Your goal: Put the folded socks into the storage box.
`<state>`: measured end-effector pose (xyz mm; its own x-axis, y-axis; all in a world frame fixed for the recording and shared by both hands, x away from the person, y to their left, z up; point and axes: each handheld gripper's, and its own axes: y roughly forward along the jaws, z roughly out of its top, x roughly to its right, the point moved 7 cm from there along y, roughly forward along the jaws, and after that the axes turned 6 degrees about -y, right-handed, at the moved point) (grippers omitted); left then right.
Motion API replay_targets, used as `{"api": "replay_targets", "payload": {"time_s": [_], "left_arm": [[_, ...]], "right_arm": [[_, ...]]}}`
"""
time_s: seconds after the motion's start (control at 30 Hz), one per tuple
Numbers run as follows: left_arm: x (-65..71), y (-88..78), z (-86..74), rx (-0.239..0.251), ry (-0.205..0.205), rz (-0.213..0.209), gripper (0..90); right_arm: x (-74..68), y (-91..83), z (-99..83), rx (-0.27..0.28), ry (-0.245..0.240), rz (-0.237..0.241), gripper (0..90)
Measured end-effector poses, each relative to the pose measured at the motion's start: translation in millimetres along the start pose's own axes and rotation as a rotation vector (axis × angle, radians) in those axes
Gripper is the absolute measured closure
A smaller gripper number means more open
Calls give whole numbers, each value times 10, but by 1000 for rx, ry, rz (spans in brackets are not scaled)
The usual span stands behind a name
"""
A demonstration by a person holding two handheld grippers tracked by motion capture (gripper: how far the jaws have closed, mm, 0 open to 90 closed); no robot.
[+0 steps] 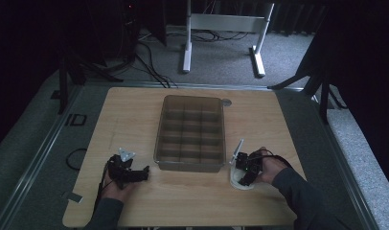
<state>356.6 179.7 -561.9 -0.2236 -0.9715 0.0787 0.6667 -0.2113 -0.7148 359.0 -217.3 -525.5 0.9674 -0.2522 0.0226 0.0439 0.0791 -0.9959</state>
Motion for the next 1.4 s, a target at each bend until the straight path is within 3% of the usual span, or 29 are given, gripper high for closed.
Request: {"api": "replay_targets", "payload": {"time_s": [0.2,0.47,0.83,1.1,1.4], "left_arm": [[0,0,0,0,0,0,11],[0,0,0,0,0,0,10],[0,0,0,0,0,0,10],[0,0,1,0,0,0,10],[0,0,1,0,0,0,10]], "right_arm": [[-44,-11,-4,0,37,11,533],[-101,-18,12,-6,28,17,676],[-118,-38,21,-13,-17,9,709],[-105,-111,-7,28,-5,36,710],[-40,-184,-40,26,8,13,706]]}}
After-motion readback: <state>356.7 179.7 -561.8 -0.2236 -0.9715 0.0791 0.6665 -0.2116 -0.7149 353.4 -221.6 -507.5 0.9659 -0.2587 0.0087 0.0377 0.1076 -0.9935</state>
